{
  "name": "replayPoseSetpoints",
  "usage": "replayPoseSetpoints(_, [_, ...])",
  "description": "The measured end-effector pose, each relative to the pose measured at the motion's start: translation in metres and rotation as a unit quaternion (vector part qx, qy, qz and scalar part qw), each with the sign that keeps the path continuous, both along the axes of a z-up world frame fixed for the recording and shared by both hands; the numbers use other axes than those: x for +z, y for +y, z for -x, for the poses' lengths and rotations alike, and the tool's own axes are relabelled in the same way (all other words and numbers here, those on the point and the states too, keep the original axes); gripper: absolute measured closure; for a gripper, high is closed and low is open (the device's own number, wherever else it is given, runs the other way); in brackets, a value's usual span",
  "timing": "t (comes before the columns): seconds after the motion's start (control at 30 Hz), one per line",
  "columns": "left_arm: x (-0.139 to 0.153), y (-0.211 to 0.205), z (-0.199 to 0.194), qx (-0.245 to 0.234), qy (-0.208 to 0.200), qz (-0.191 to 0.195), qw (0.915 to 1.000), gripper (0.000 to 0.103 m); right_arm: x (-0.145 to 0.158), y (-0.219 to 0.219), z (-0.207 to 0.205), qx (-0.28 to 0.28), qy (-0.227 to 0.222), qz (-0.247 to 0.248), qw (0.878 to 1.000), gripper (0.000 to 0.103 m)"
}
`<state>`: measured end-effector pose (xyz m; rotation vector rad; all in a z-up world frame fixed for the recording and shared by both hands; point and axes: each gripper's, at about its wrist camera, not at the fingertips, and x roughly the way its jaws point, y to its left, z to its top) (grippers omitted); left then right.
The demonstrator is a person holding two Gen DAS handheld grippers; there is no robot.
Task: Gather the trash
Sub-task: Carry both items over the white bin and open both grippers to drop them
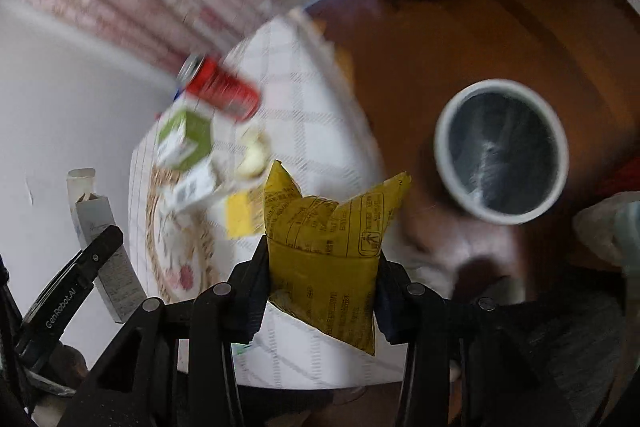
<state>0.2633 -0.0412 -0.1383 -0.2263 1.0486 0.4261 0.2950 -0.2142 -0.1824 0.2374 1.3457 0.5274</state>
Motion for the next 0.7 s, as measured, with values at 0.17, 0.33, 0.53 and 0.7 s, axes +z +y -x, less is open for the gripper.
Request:
replayPoseSetpoints(0.17, [-0.020, -0.066, -0.062, -0.062, 0.000, 0.044, 0.9971, 0.072, -0.014, -0.084, -0.048, -0.055, -0.002, 0.023, 0.998, 0.057])
replayPoseSetpoints(0.33, [-0.085, -0.123, -0.127, -0.102, 0.032, 0.115, 0.9876, 0.072, -0.069, -0.142, -0.094, -0.086, 0.029, 0.054, 0.994, 0.057])
replayPoseSetpoints(0.53, [-0.163, -0.163, -0.185, -0.122, 0.092, 0.173, 0.9730, 0.072, -0.145, -0.181, -0.142, -0.103, 0.069, 0.079, 0.989, 0.057])
replayPoseSetpoints(0.7, [-0.188, -0.186, -0.214, -0.140, 0.121, 0.186, 0.9651, 0.070, -0.194, -0.187, -0.169, -0.110, 0.096, 0.087, 0.985, 0.057])
